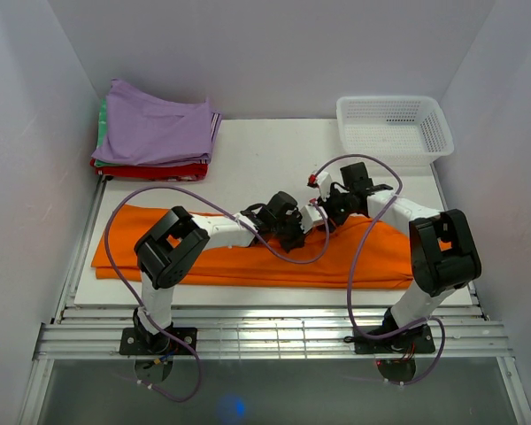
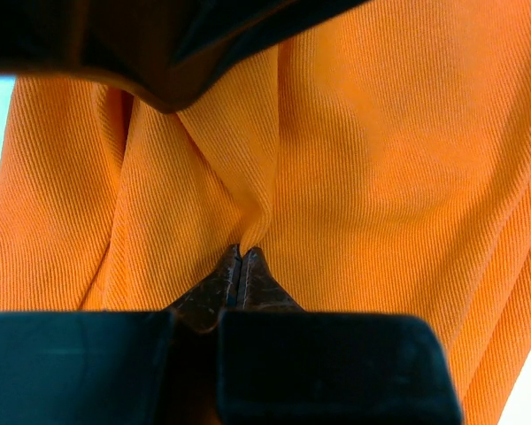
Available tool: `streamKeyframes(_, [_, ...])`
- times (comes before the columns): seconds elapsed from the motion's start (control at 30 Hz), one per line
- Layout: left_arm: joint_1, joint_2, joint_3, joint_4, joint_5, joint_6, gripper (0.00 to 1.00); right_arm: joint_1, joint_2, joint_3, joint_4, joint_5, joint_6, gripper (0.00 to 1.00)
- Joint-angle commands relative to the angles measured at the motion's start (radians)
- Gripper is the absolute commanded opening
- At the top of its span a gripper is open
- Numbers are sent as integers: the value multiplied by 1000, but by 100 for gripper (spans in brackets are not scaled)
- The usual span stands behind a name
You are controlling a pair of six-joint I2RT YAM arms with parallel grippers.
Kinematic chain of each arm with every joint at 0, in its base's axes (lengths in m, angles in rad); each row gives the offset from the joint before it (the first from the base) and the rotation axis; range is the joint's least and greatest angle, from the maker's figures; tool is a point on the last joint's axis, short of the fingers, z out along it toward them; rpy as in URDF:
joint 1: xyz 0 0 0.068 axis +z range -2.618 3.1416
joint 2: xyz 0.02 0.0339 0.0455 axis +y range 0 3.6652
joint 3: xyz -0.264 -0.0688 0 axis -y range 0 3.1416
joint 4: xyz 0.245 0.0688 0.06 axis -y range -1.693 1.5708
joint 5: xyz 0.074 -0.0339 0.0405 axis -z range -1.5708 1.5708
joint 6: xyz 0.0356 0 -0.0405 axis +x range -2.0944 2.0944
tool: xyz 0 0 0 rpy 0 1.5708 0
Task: Fold and stack the trousers
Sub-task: Fold the trousers
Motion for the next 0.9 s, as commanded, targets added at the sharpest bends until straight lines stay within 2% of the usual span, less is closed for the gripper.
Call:
streamKeyframes(0.0, [1,13,-4,-67,-58,15,0,-2,-52,11,67,32,25,62])
streamKeyframes(0.23, [-1,7,-13,-69,-55,18,0,-2,-17,99,44,-3,45,59])
streamKeyframes(0.4, [-1,7,-14,-69,-60,18,0,-2,31,110,-27,-8,-34,52])
streamKeyframes(0.7, [-1,10,-13,-67,-66,13,0,6,75,107,-117,-11,-157,52])
streamKeyframes(0.77, [-1,6,-13,-69,-69,15,0,8,86,107,-110,6,-183,43])
streamKeyframes(0.8, [-2,2,-14,-72,-70,15,0,8,89,105,-96,35,-186,31])
streamKeyframes(0.87, [-1,-13,-22,-86,-73,18,2,8,100,117,-56,61,-182,17])
